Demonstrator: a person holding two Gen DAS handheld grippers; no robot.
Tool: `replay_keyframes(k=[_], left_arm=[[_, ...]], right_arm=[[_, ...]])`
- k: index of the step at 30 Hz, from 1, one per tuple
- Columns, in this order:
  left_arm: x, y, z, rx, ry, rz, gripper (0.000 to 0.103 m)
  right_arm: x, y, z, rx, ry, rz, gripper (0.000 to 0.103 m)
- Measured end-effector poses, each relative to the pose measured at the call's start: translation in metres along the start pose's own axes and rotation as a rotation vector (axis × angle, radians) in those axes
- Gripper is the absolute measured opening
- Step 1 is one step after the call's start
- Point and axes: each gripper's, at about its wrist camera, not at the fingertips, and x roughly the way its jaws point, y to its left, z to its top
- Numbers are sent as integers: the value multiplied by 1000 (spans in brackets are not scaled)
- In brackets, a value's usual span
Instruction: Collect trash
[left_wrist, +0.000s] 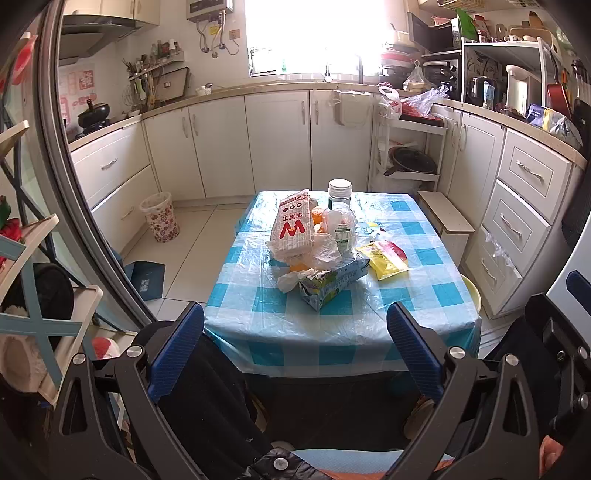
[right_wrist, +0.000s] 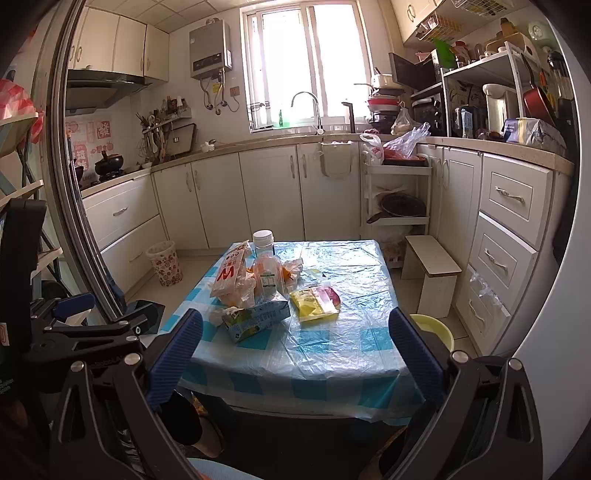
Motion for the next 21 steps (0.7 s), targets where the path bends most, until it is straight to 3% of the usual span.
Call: replay_keyframes(k=[21], left_arm=[[0,2,-2,-5,6,0,95]], right_arm=[[-2,1,0,0,11,-3,97]])
